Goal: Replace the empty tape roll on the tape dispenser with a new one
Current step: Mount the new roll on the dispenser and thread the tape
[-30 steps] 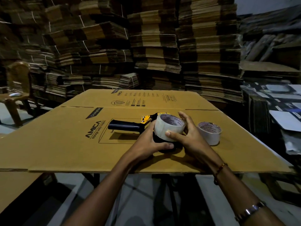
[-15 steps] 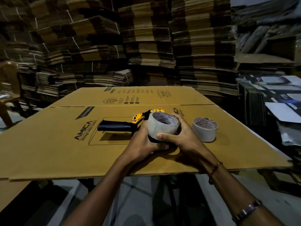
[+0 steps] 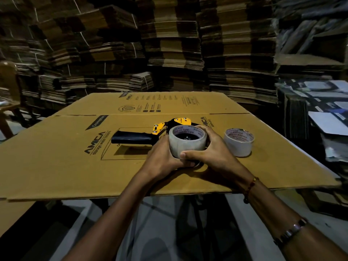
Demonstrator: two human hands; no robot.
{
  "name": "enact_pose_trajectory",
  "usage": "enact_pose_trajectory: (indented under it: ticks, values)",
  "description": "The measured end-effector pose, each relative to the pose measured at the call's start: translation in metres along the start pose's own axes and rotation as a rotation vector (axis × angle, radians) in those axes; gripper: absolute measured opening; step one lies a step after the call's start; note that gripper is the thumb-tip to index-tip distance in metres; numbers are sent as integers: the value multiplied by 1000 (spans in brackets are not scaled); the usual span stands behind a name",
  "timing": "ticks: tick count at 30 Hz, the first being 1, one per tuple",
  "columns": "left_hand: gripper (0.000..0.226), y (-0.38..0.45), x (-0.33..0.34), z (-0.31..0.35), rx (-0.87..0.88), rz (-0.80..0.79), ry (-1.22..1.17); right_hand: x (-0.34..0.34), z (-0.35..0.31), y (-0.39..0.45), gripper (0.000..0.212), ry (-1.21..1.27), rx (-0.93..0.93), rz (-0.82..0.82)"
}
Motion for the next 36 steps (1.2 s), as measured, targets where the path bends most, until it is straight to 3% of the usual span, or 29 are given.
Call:
enact_pose_trajectory:
  ticks: [22, 29, 36]
  values:
    - [103, -4, 0, 0, -52, -27, 85, -2, 5, -2, 92, -83, 59, 0]
    - [101, -4, -2, -1, -45, -31, 70, -1, 3, -2, 85, -121, 30, -36]
    - [102, -5, -2, -1, -23, -53, 64, 5, -6, -8, 95, -204, -54, -46]
Point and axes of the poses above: each hand's wrist, its own y-axis towards the middle knuckle, its own x-axis out of the palm, z = x × y, the point moved 7 cm from there along y, towards the middle knuckle, and after that the axes turned 2 degrees about -z, right-handed, at the moved point
